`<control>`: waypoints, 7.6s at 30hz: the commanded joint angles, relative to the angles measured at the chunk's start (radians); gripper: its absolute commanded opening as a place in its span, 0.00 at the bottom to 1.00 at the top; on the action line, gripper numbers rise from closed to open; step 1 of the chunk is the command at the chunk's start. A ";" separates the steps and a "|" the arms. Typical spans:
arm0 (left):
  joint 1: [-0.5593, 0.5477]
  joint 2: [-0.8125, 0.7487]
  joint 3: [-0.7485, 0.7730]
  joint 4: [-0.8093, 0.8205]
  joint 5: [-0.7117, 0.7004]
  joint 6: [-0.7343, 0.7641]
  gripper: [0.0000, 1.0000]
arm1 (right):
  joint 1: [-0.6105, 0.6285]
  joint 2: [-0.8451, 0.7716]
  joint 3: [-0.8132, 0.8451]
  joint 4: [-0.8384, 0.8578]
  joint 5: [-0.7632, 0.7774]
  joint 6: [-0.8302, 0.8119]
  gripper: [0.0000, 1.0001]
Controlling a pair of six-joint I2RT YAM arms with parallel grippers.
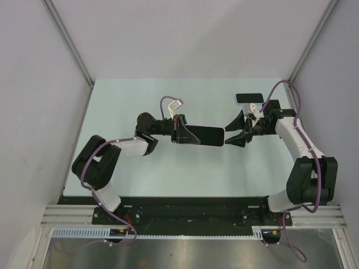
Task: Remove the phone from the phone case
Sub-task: Remove the phone case from the phone.
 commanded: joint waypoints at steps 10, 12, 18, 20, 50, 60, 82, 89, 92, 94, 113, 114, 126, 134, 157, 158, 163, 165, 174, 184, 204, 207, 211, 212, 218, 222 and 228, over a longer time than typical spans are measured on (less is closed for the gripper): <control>0.038 -0.043 0.010 0.413 -0.038 0.024 0.00 | -0.075 -0.067 0.037 0.118 -0.171 0.252 0.54; 0.044 -0.035 0.008 0.411 -0.042 0.025 0.00 | -0.073 -0.073 0.037 0.152 -0.172 0.279 0.52; 0.055 -0.020 0.004 0.411 -0.045 0.041 0.00 | -0.050 -0.075 0.035 0.432 -0.133 0.608 0.49; 0.058 -0.015 0.004 0.411 -0.045 0.041 0.00 | -0.033 -0.073 0.035 0.600 0.037 1.006 0.49; 0.089 0.006 -0.022 0.402 -0.093 0.077 0.00 | 0.100 -0.088 0.003 1.123 0.228 1.632 0.48; 0.089 -0.014 -0.022 0.402 -0.088 0.082 0.00 | 0.086 -0.071 -0.017 1.152 0.191 1.687 0.40; 0.094 -0.047 -0.025 0.402 -0.081 0.108 0.00 | 0.120 -0.032 -0.031 1.155 0.162 1.704 0.29; 0.092 -0.078 -0.030 0.402 -0.059 0.136 0.00 | 0.118 0.004 -0.043 1.284 0.148 1.915 0.17; 0.092 -0.098 -0.031 0.402 -0.044 0.146 0.00 | 0.114 0.018 -0.055 1.371 0.153 2.039 0.14; 0.092 -0.117 -0.033 0.402 -0.038 0.159 0.00 | 0.103 0.028 -0.063 1.441 0.164 2.105 0.11; 0.055 -0.244 -0.024 0.402 0.065 0.196 0.00 | 0.066 0.105 -0.192 1.959 0.335 2.690 0.00; 0.049 -0.247 -0.022 0.402 0.068 0.194 0.00 | 0.065 0.102 -0.195 1.957 0.348 2.702 0.00; 0.032 -0.259 -0.018 0.403 0.065 0.189 0.00 | 0.109 0.005 -0.258 1.899 0.469 2.664 0.00; 0.071 -0.258 -0.012 0.403 0.005 0.143 0.00 | 0.099 -0.036 -0.258 1.925 0.429 2.503 0.10; 0.110 -0.186 -0.021 0.402 -0.061 0.108 0.00 | 0.115 -0.202 -0.088 0.884 0.090 1.217 0.40; 0.117 -0.175 -0.022 0.402 -0.064 0.107 0.00 | 0.112 -0.206 -0.088 0.896 0.073 1.228 0.41; 0.127 -0.156 -0.022 0.402 -0.073 0.108 0.00 | 0.089 -0.203 -0.088 1.032 0.029 1.424 0.42; 0.127 -0.152 -0.025 0.402 -0.071 0.111 0.00 | 0.082 -0.202 -0.088 1.092 0.032 1.470 0.42; 0.127 -0.135 -0.028 0.402 -0.084 0.114 0.00 | 0.111 -0.186 -0.088 1.255 0.124 1.702 0.42; 0.127 -0.121 -0.031 0.402 -0.087 0.116 0.00 | 0.131 -0.179 -0.089 1.282 0.150 1.736 0.43; 0.112 -0.133 -0.028 0.402 -0.062 0.107 0.00 | 0.126 -0.142 -0.088 1.250 0.210 1.684 0.37; 0.106 -0.137 -0.028 0.402 -0.056 0.107 0.00 | 0.129 -0.140 -0.088 1.252 0.234 1.688 0.36; 0.095 -0.143 -0.027 0.403 -0.051 0.107 0.00 | 0.143 -0.143 -0.088 1.221 0.296 1.649 0.35; 0.094 -0.143 -0.027 0.402 -0.051 0.107 0.00 | 0.146 -0.147 -0.089 1.213 0.325 1.639 0.35; 0.083 -0.152 -0.025 0.402 -0.048 0.108 0.00 | 0.167 -0.140 -0.088 1.180 0.417 1.590 0.35; 0.077 -0.152 -0.027 0.402 -0.047 0.110 0.00 | 0.187 -0.131 -0.088 1.158 0.470 1.564 0.35; 0.075 -0.156 -0.028 0.402 -0.048 0.113 0.00 | 0.217 -0.119 -0.088 1.127 0.546 1.520 0.35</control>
